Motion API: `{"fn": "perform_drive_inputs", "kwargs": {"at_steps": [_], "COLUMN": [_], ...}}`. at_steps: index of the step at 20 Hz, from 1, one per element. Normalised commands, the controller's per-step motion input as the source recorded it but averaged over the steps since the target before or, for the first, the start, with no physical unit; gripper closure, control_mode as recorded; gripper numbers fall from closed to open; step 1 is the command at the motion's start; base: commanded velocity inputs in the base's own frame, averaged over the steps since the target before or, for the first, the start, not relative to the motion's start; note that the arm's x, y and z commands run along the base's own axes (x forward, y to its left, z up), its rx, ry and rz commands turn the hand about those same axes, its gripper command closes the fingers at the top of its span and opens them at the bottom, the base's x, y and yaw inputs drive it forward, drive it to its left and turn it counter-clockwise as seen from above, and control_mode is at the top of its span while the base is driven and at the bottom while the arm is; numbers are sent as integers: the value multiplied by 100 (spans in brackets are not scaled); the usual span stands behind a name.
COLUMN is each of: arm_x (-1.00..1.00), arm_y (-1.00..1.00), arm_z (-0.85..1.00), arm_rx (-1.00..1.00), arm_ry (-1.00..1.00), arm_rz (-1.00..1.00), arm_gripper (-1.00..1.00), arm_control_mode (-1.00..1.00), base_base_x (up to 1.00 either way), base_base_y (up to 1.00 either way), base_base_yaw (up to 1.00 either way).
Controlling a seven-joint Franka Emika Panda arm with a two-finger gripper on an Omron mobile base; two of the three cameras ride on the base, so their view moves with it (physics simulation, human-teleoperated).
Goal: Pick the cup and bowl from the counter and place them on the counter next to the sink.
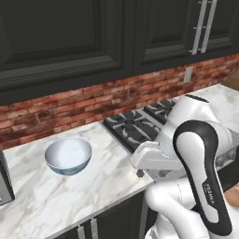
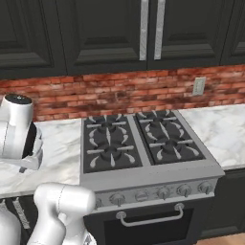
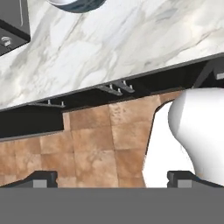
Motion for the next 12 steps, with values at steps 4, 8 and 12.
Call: {"fn": "perform_drive_inputs", "kwargs": {"at_steps": [4,8,12], "arm_x": [47,44,43], "arm_y": [0,0,0], "arm_z": [6,-10,-39], "arm_rx": [-10,0,9], "arm_ry": [10,-1,-16], "arm_rz": [-6,-26,-29], "arm_gripper": [-100,-100,-100], "arm_control_mode": [-100,-100,-100], "base_base_x": [0,0,0], "base_base_y": [0,0,0], "base_base_yaw": [0,0,0]}}
